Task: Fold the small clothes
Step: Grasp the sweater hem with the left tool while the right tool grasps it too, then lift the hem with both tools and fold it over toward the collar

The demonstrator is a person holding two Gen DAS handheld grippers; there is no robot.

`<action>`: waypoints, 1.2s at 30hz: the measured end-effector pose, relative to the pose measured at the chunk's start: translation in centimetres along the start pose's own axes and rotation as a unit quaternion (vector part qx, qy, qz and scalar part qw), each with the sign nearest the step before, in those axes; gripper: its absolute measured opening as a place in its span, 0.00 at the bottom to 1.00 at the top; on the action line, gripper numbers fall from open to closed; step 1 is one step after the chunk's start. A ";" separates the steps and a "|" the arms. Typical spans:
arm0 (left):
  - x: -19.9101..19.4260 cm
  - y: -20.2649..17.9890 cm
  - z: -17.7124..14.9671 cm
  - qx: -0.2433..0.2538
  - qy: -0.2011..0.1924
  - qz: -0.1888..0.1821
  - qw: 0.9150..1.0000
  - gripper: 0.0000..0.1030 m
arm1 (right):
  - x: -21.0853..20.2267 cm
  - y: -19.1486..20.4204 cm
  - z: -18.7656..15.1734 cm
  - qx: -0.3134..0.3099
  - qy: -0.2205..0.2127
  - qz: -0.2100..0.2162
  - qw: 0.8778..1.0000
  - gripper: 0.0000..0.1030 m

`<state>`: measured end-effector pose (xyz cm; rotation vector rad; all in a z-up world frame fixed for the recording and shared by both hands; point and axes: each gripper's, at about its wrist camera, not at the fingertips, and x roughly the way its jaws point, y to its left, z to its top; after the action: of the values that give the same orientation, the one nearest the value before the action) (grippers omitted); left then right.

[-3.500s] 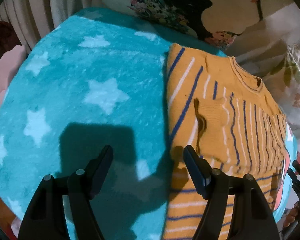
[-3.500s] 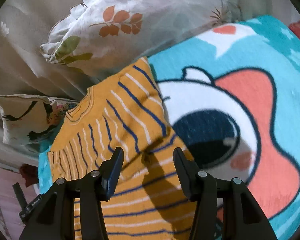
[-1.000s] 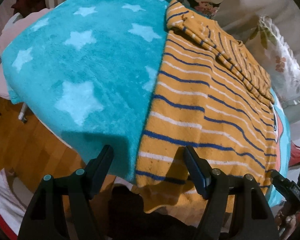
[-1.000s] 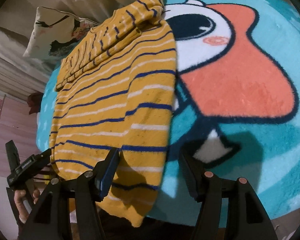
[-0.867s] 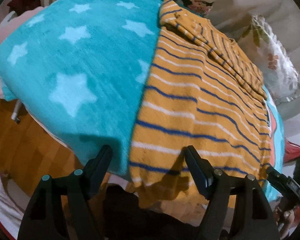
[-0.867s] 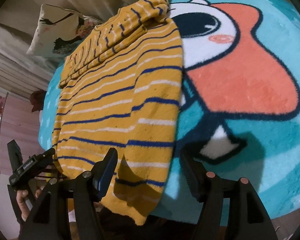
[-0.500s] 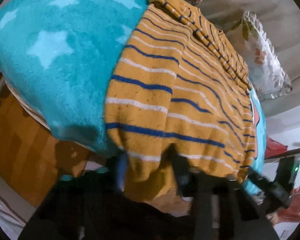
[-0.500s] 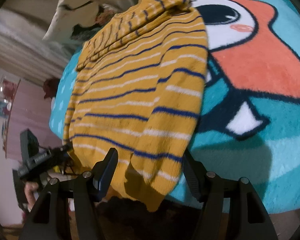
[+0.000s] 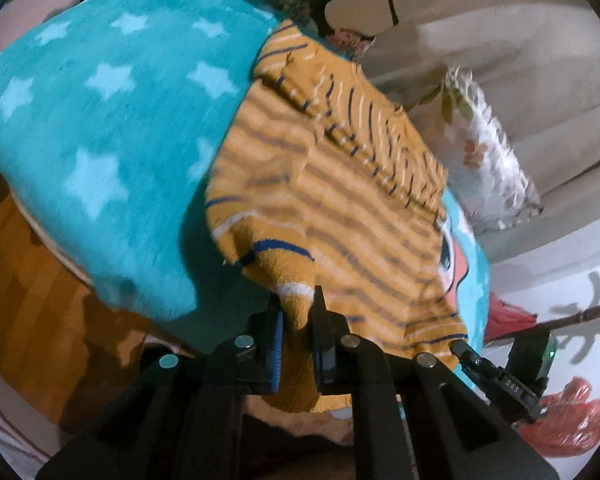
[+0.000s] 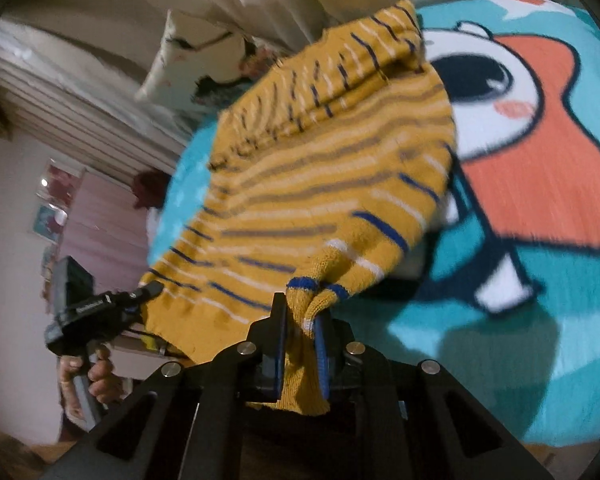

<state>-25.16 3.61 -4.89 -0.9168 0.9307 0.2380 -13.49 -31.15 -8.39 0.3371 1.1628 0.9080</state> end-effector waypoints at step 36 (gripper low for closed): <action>11.0 -6.6 28.4 0.099 -0.015 0.017 0.995 0.63 | 6.6 -4.8 29.3 0.143 -0.102 -0.073 0.982 0.58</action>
<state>1.70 19.21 -2.14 -0.7144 0.9252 0.1840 15.44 -22.90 -4.15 0.5571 1.1115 0.5639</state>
